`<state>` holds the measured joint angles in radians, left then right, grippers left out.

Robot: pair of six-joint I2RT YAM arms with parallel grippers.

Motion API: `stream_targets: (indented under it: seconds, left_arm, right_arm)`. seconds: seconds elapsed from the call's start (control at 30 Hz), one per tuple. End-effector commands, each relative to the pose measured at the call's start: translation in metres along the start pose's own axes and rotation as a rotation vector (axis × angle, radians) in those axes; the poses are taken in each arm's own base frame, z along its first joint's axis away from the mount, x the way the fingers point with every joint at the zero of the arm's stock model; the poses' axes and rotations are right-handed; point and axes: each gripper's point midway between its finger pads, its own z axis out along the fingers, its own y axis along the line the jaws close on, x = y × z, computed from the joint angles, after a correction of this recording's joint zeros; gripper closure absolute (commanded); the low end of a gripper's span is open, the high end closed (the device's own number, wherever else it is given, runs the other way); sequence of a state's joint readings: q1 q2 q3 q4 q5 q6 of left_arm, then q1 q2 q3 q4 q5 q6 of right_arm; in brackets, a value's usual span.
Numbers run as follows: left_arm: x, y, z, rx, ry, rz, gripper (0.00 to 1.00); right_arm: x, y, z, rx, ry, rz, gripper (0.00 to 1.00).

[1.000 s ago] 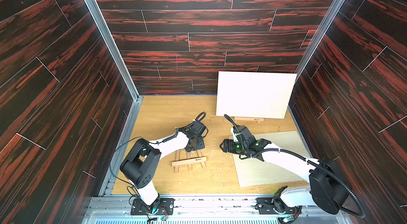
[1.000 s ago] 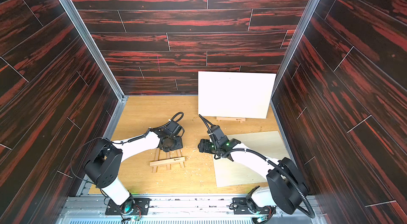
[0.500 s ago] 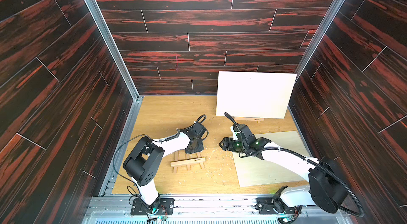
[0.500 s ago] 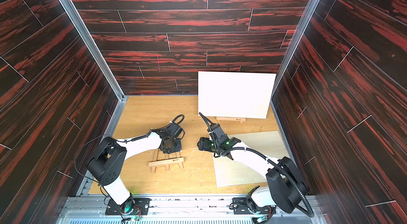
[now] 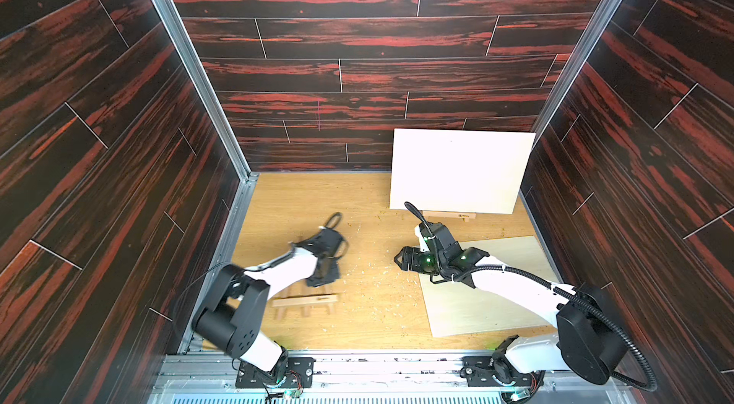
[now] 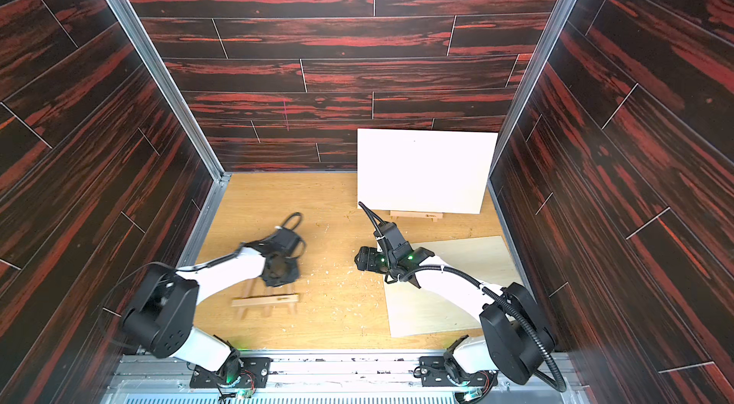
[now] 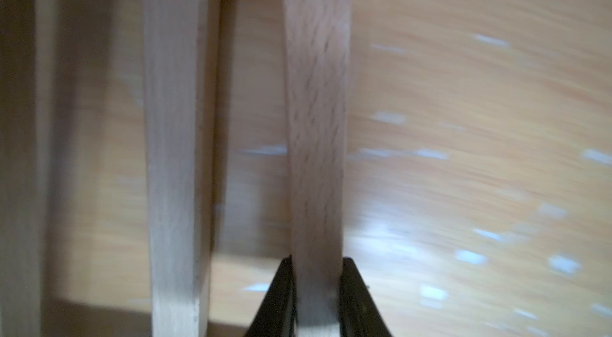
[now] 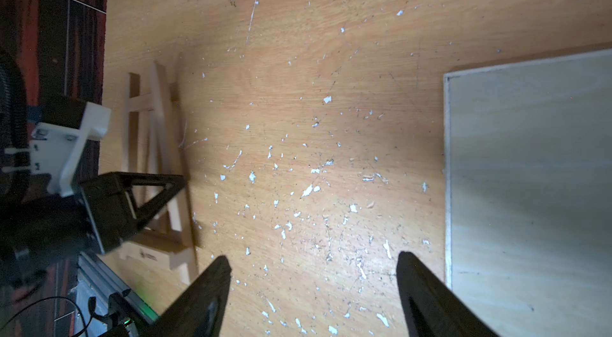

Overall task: Disassemble the easel
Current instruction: Move the easel to the center of the board.

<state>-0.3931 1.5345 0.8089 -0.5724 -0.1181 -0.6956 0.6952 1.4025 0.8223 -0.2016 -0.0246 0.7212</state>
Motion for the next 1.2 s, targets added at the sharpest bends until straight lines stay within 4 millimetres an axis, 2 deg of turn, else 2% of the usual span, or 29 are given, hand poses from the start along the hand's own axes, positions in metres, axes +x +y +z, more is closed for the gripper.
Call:
stream_targets:
  seconds: [0.0,0.13,0.3,0.4,0.57,0.73,0.93,1.17]
  left_arm:
    - [0.010,0.052,-0.001,-0.157,0.061,0.080,0.93]
    - [0.004,0.068,-0.002,-0.178,0.080,0.083,0.93]
    - [0.005,0.065,-0.001,-0.153,0.089,0.064,0.91]
    - [0.004,0.064,-0.003,-0.145,0.084,0.054,0.80]
    - [-0.003,0.062,-0.017,-0.124,0.040,0.041,0.61]
    - [-0.015,0.058,-0.036,-0.095,-0.021,0.026,0.50]
    - [-0.027,0.046,-0.060,-0.024,-0.081,0.006,0.44]
    - [-0.043,0.030,-0.093,0.081,-0.173,-0.011,0.37]
  right_arm:
    - [-0.004,0.004,-0.001,-0.011,-0.005,0.007,0.18]
    - [-0.005,0.006,-0.002,-0.016,-0.005,0.006,0.18]
    - [-0.007,0.008,-0.002,-0.018,-0.007,0.001,0.18]
    - [-0.009,0.010,-0.003,-0.022,-0.012,0.001,0.18]
    - [-0.015,0.013,-0.006,-0.019,-0.029,0.000,0.18]
    - [-0.029,0.011,-0.010,-0.027,-0.059,0.017,0.18]
    - [-0.056,-0.007,-0.017,-0.036,-0.120,0.075,0.18]
    - [-0.101,-0.048,-0.032,-0.002,-0.253,0.161,0.18]
